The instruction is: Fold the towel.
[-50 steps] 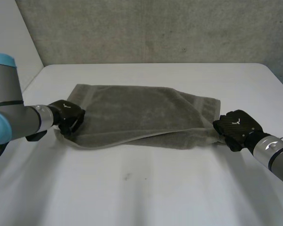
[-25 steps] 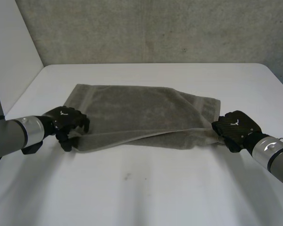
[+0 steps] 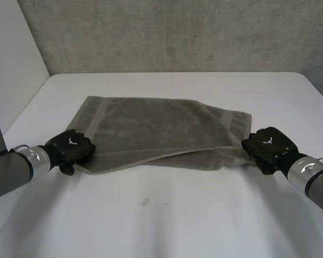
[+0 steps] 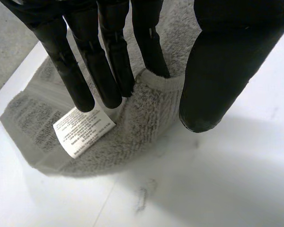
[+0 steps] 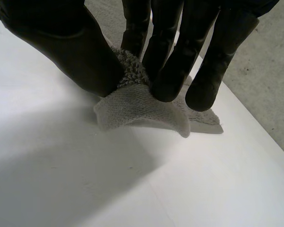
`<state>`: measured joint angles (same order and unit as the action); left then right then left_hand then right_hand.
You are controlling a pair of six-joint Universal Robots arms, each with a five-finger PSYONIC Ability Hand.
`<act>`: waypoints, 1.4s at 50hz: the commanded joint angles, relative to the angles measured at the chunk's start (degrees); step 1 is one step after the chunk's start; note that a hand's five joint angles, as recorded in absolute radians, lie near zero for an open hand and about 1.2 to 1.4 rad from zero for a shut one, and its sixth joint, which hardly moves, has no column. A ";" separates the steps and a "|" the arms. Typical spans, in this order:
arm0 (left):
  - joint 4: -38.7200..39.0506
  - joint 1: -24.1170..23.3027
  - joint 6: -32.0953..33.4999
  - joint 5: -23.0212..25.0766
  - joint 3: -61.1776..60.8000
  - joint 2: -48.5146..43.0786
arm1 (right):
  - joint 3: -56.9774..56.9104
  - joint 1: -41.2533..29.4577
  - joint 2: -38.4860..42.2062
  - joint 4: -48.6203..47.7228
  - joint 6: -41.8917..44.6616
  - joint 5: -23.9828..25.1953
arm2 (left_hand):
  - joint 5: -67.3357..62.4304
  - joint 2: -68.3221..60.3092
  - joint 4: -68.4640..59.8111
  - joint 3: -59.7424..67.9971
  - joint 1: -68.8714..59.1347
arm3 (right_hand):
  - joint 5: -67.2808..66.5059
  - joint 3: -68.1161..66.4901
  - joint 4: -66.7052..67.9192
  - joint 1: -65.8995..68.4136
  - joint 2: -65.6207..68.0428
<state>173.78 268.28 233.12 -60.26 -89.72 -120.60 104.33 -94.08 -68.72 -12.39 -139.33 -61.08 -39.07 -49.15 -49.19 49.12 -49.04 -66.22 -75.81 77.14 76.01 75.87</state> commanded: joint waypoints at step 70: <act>-8.63 -5.48 -26.49 -7.32 16.12 -0.22 | -21.69 -1.53 1.91 30.24 7.85 -11.06 | -30.93 -30.85 -30.81 30.88 -30.96 | -3.78 -4.19 2.86 3.99 4.13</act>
<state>166.45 266.63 208.23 -62.82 -87.39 -110.37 92.06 -89.64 -76.21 18.21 -131.31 -66.99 -59.09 -69.64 -69.72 69.68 -68.39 -66.22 -75.82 77.14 76.01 75.87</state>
